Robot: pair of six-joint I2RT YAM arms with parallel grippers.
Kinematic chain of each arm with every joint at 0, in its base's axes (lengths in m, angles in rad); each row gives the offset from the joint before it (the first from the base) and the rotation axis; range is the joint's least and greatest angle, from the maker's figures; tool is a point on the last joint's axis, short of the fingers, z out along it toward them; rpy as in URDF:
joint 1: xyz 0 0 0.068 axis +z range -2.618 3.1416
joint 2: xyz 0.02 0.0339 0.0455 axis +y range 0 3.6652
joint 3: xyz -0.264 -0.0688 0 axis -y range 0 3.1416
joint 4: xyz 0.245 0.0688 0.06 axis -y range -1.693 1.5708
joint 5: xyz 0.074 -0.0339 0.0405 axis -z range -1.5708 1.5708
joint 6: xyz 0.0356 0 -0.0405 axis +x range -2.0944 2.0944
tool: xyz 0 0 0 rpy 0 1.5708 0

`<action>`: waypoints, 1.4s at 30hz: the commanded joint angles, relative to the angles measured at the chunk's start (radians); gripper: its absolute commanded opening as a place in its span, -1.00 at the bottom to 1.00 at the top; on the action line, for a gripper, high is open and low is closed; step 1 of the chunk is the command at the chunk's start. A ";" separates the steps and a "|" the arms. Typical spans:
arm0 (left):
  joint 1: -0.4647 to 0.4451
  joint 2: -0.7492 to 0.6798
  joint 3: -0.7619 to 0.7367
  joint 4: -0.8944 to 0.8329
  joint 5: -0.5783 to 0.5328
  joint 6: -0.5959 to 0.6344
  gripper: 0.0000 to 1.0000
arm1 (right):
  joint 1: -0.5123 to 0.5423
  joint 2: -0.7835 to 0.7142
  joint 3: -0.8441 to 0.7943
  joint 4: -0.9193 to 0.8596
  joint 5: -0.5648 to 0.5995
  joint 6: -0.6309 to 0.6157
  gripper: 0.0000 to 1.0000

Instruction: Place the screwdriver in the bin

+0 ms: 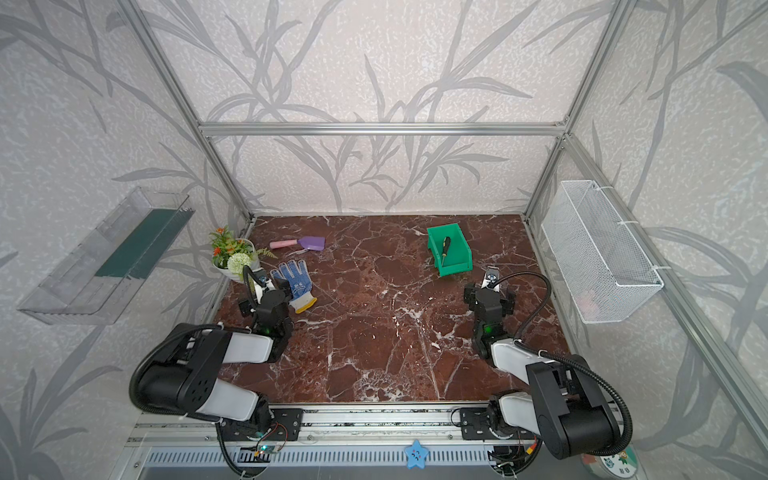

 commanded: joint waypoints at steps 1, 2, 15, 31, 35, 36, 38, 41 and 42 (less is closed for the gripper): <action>-0.033 0.038 0.021 0.120 0.058 0.066 0.98 | 0.006 -0.010 -0.006 0.053 0.009 -0.004 0.98; -0.032 0.043 0.024 0.127 0.058 0.070 0.98 | 0.008 -0.001 -0.009 0.071 0.007 -0.009 0.98; -0.029 0.044 0.026 0.114 0.086 0.076 0.98 | 0.152 0.357 -0.062 0.665 0.026 -0.313 0.98; 0.164 0.013 0.098 -0.191 0.441 -0.114 0.98 | 0.160 0.364 -0.051 0.664 0.050 -0.319 0.98; 0.163 0.019 0.093 -0.159 0.436 -0.109 0.98 | 0.160 0.364 -0.049 0.664 0.050 -0.318 0.98; 0.160 0.038 0.082 -0.100 0.433 -0.088 0.98 | 0.159 0.365 -0.050 0.663 0.048 -0.319 0.98; 0.150 0.018 0.089 -0.156 0.417 -0.101 0.98 | 0.153 0.365 -0.047 0.661 0.040 -0.316 0.98; 0.152 0.037 0.077 -0.096 0.416 -0.084 0.98 | 0.101 0.336 -0.055 0.618 -0.038 -0.259 0.98; 0.150 0.033 0.079 -0.113 0.416 -0.090 0.98 | 0.069 0.320 -0.057 0.580 -0.097 -0.224 0.98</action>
